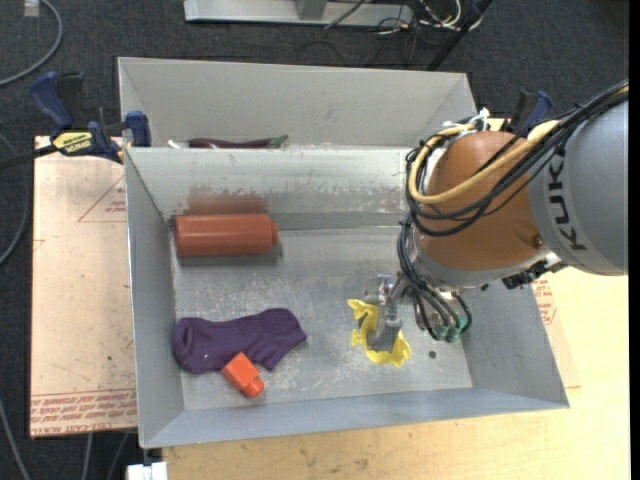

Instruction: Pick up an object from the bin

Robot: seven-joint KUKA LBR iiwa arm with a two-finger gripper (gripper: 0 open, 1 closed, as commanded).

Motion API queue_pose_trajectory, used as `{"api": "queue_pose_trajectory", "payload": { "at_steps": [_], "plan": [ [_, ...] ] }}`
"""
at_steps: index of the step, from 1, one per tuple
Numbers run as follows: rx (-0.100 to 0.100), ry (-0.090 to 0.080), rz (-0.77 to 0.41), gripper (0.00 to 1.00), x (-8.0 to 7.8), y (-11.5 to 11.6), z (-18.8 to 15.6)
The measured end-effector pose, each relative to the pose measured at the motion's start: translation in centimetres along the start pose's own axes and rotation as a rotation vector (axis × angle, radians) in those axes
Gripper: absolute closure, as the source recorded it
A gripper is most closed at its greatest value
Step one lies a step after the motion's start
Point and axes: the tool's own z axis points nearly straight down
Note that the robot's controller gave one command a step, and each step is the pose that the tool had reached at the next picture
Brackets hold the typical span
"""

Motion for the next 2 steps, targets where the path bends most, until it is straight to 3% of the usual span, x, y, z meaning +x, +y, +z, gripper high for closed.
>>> {"api": "queue_pose_trajectory", "payload": {
  "at_steps": [1, 2],
  "plan": [
    [0.000, 0.000, 0.000, 1.00, 0.0, 0.0, 0.0],
    [0.000, 0.005, 0.002, 1.00, -0.3, 0.2, -5.1]
  ]
}}
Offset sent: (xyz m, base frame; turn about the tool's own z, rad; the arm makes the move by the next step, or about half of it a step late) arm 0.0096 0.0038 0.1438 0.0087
